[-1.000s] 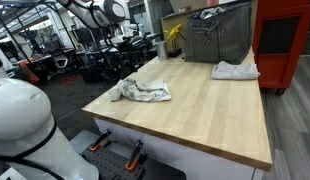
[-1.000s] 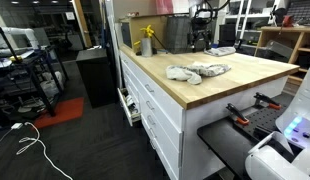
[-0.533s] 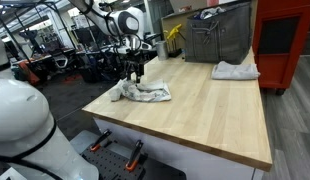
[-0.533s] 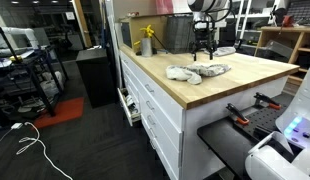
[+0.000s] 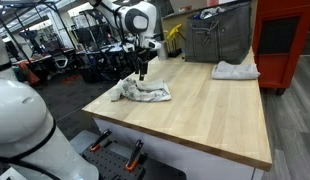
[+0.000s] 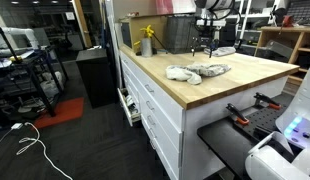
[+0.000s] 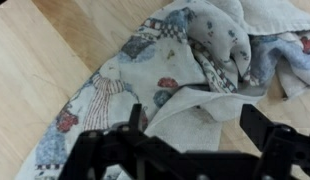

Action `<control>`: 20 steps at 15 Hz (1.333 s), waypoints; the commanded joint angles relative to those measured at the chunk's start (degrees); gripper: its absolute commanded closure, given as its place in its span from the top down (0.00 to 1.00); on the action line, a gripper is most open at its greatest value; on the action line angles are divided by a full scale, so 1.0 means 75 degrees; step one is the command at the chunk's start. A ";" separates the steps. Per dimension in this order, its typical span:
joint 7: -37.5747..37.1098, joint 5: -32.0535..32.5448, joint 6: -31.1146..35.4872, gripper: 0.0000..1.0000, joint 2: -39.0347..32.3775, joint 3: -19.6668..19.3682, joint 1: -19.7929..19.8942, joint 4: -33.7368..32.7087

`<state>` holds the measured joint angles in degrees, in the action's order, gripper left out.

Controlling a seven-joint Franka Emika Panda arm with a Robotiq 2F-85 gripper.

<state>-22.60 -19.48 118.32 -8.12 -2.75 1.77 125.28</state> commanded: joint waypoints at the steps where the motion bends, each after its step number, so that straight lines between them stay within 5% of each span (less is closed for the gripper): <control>1: -0.0628 0.0044 0.0613 1.00 -0.0165 0.0055 -0.0154 0.0070; 9: -0.0340 0.0016 0.0497 1.00 -0.0228 0.0088 -0.0168 0.0011; 18: -0.2942 -0.0490 0.1390 1.00 -0.1658 -0.0105 -0.0273 -0.0517; 20: -0.3293 -0.0751 0.1658 0.72 -0.1669 -0.0192 -0.0188 -0.0348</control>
<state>-42.99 -22.48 128.65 -20.65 -3.14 -0.39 121.98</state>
